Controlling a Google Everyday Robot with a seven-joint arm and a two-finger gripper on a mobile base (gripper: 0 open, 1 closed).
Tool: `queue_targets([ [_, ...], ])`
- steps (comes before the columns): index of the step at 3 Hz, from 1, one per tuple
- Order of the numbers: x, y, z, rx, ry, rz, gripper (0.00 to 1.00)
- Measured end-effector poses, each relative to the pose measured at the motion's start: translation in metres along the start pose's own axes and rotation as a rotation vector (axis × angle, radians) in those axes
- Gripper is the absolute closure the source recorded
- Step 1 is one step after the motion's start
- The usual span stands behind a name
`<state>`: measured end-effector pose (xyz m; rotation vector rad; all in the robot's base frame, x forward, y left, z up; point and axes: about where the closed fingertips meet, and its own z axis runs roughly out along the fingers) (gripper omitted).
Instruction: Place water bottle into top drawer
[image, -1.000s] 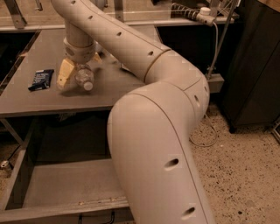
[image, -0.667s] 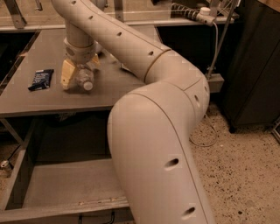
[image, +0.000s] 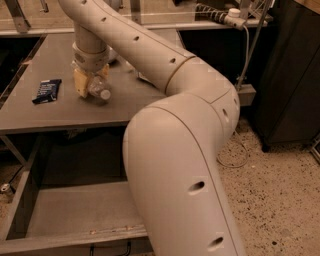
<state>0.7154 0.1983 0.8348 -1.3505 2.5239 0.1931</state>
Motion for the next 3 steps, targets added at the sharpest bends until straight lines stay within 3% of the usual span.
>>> queue_targets([
  [1, 0.000, 0.000, 0.000, 0.000, 0.000, 0.000, 0.89],
  [2, -0.001, 0.000, -0.004, 0.000, 0.000, 0.000, 1.00],
  [3, 0.015, 0.009, -0.010, 0.012, 0.006, 0.029, 1.00],
])
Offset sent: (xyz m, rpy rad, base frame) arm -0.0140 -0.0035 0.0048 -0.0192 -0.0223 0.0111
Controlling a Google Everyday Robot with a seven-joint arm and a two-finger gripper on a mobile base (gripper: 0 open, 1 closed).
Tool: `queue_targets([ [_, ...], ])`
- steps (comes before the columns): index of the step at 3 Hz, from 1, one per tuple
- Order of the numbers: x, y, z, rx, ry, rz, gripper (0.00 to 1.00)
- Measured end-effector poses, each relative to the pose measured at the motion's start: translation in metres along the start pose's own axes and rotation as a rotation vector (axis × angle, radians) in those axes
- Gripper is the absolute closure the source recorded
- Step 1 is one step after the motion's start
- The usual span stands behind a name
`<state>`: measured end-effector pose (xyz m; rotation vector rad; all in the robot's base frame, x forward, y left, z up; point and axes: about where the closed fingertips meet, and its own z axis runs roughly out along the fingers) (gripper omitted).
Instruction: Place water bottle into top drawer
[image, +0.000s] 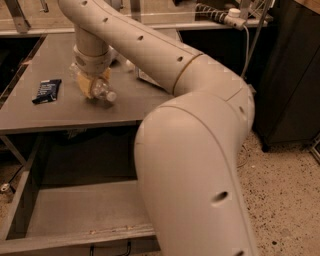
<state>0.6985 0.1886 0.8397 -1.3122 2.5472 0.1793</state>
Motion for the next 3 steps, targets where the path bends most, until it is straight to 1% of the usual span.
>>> queue_targets([
  [1, 0.029, 0.016, -0.042, 0.029, -0.076, 0.090, 1.00],
  [2, 0.081, 0.045, -0.048, 0.061, -0.044, 0.134, 1.00],
  [3, 0.080, 0.045, -0.049, 0.061, -0.046, 0.135, 1.00],
])
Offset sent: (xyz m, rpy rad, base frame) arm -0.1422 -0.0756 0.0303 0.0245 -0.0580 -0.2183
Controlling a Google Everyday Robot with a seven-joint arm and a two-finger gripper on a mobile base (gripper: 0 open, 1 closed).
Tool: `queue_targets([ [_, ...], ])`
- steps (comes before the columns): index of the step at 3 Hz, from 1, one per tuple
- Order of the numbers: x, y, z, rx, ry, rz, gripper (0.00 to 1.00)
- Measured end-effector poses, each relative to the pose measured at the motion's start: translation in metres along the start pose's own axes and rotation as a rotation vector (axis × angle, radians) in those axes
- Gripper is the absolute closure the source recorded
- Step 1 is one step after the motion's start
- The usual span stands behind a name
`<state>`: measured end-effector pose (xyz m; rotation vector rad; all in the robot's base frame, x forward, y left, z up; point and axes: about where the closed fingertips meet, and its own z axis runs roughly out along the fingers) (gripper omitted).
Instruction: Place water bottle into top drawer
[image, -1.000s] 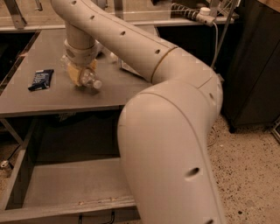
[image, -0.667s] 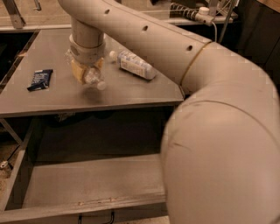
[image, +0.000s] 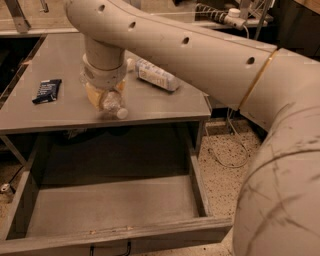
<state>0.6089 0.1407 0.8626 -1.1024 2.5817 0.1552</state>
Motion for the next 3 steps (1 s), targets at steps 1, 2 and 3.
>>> queue_targets([
  [1, 0.024, 0.015, -0.019, 0.031, 0.021, 0.014, 1.00],
  [2, 0.058, 0.035, -0.043, 0.062, 0.049, 0.050, 1.00],
  [3, 0.101, 0.062, -0.067, 0.082, 0.075, 0.123, 1.00],
])
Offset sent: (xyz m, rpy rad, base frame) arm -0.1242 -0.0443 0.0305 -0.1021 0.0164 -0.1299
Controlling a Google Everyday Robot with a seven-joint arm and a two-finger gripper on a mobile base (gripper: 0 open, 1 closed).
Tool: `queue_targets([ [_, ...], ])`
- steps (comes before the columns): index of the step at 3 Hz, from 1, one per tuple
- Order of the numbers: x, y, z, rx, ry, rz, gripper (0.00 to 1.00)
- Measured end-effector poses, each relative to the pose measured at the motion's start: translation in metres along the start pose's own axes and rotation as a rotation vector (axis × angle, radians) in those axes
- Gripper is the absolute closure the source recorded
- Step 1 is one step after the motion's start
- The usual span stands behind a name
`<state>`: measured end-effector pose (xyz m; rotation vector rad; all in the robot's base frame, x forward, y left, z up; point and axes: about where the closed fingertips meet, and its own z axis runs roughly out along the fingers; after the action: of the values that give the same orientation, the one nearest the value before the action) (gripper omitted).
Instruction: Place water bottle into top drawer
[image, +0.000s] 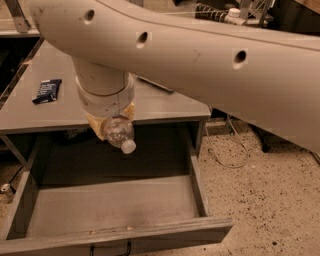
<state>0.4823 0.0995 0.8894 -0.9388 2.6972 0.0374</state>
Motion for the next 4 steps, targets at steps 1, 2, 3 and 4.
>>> queue_targets([
  [1, 0.000, 0.000, 0.000, 0.000, 0.000, 0.000, 1.00],
  [2, 0.013, 0.008, 0.004, -0.019, 0.017, 0.015, 1.00],
  [3, 0.049, 0.032, 0.026, -0.073, 0.084, 0.054, 1.00],
  [4, 0.080, 0.051, 0.065, -0.131, 0.159, 0.068, 1.00],
])
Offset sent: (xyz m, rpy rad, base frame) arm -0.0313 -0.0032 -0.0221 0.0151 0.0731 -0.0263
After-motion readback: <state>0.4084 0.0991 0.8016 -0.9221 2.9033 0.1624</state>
